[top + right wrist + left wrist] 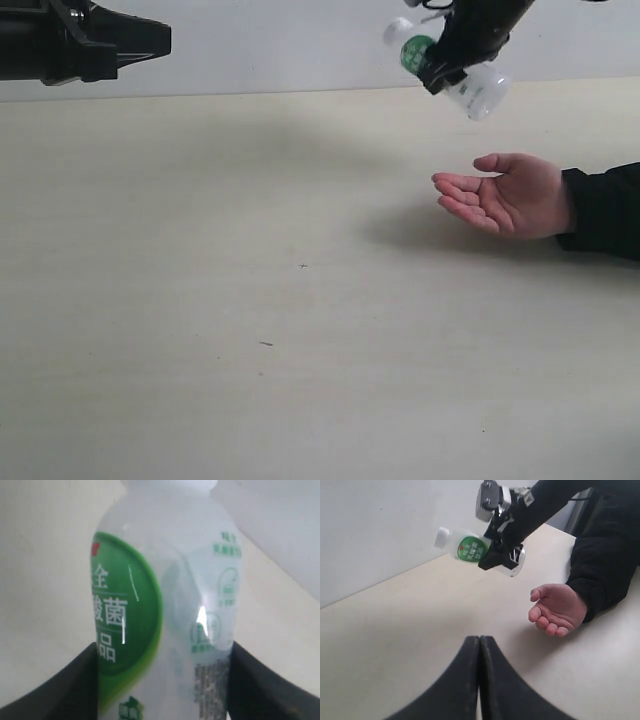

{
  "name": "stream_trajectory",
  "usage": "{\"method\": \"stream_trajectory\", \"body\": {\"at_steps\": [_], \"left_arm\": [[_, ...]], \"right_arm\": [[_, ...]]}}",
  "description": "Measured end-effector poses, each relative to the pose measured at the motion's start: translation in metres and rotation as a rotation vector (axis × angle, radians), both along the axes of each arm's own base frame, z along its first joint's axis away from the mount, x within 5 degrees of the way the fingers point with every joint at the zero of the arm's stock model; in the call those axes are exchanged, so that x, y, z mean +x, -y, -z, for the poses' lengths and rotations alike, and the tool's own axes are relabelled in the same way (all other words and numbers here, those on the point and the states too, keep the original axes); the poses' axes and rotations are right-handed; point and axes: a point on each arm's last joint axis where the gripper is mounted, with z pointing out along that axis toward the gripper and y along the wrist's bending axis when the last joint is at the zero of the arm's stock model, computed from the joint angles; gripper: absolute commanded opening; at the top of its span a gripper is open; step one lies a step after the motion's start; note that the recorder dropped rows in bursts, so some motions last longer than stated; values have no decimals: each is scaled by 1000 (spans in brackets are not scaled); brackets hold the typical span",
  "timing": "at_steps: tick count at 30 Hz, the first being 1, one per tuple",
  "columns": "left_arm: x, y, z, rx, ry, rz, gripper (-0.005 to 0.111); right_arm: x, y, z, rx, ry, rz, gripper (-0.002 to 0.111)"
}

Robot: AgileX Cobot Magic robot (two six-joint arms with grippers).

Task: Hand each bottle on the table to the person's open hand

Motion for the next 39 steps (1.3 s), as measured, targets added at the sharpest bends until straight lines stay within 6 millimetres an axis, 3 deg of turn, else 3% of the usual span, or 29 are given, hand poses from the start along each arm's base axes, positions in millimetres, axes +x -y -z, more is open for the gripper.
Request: {"method": "stream_trajectory", "body": {"at_steps": [11,23,26,31,39], "left_arm": [[0,0,0,0,0,0,1],[0,0,0,0,0,0,1],[0,0,0,0,0,0,1],[0,0,0,0,0,0,1],[0,0,0,0,0,0,1]], "right_arm": [[-42,7,-95,96,-32,164,0],[-85,15,-160,182,-4,317,0],[-104,19,-161,180,-39,335,0],[-135,24,-144,186,-98,391,0],[-176,26,-86,267,-151,445,0]]}}
